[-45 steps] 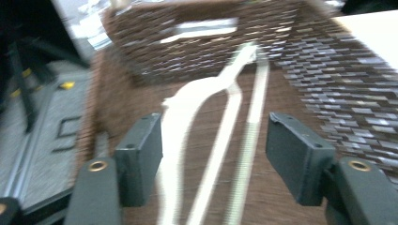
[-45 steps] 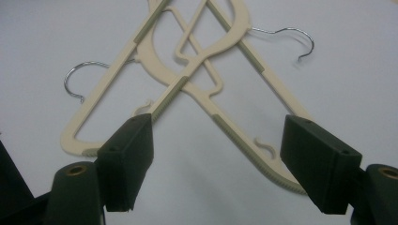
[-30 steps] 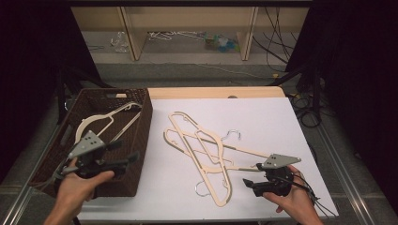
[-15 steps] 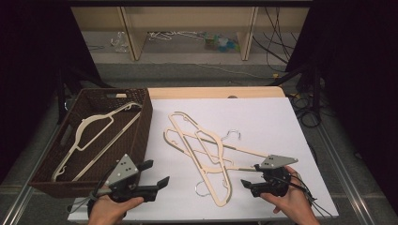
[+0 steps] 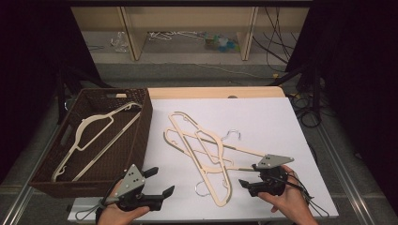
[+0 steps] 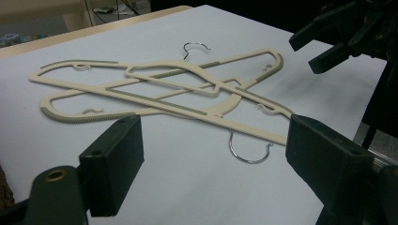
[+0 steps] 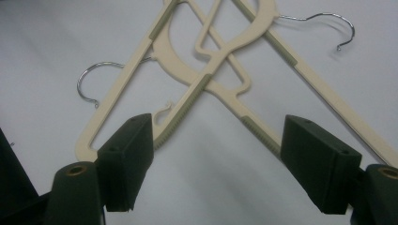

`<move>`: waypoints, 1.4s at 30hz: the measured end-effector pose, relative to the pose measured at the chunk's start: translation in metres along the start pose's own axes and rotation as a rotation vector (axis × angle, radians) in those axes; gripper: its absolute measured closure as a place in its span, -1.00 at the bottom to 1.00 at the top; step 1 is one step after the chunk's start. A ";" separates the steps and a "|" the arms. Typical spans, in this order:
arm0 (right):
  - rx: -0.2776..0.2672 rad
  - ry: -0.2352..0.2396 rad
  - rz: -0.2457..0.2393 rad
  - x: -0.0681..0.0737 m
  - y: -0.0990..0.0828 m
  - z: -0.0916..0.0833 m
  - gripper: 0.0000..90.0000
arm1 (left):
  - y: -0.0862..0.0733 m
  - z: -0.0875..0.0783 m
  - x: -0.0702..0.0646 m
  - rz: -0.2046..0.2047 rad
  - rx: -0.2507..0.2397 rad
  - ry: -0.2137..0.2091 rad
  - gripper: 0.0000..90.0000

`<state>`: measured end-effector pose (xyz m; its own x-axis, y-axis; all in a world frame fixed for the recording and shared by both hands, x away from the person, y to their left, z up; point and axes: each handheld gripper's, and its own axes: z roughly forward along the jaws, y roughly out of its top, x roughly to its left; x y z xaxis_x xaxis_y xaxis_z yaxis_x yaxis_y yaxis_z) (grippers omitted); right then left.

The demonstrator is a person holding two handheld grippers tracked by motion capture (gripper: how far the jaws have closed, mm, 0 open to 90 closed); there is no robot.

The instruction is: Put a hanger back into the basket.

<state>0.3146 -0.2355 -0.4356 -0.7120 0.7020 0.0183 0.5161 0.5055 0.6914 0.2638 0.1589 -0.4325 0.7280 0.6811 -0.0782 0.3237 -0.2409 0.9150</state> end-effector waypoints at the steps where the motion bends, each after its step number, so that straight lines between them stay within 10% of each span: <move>1: 0.006 0.006 -0.007 0.000 0.001 0.002 -0.38 | -0.001 0.000 -0.001 -0.002 0.002 -0.001 -0.56; 24: 0.164 0.005 0.003 0.005 0.046 0.076 0.19 | -0.005 0.001 -0.003 0.014 0.004 -0.014 -0.58; 42: 0.317 -0.021 -0.026 0.017 0.049 0.088 0.46 | -0.008 0.004 -0.005 0.024 0.024 -0.033 -0.57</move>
<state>0.3694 -0.1545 -0.4654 -0.7187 0.6951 -0.0140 0.6226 0.6525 0.4320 0.2598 0.1547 -0.4409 0.7550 0.6520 -0.0695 0.3202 -0.2741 0.9068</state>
